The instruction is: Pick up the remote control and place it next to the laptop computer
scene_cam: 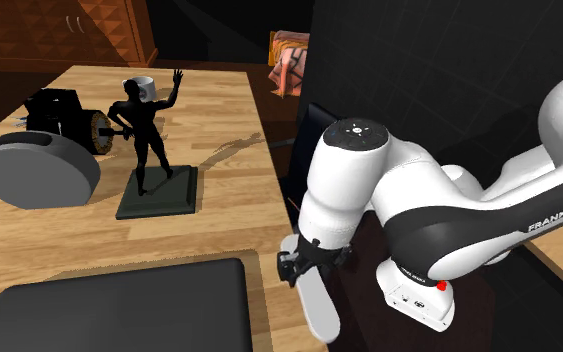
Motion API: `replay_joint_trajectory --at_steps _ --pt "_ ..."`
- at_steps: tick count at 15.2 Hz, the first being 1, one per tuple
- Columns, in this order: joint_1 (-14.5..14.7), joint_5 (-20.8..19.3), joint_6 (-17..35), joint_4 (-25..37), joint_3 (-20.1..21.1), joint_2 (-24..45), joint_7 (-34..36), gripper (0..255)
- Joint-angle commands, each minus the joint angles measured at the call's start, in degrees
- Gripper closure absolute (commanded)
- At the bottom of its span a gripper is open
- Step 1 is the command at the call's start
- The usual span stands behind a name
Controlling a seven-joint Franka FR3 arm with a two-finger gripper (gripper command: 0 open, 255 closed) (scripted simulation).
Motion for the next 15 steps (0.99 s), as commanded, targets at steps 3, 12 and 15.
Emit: replay_joint_trajectory --at_steps 3,12,15 --pt "-0.1 0.56 3.9 -1.86 1.23 2.0 0.09 255" --pt "-0.35 0.95 7.71 -3.39 2.46 4.3 0.24 255" --pt "-0.35 0.95 7.71 -3.39 2.46 4.3 0.24 255"
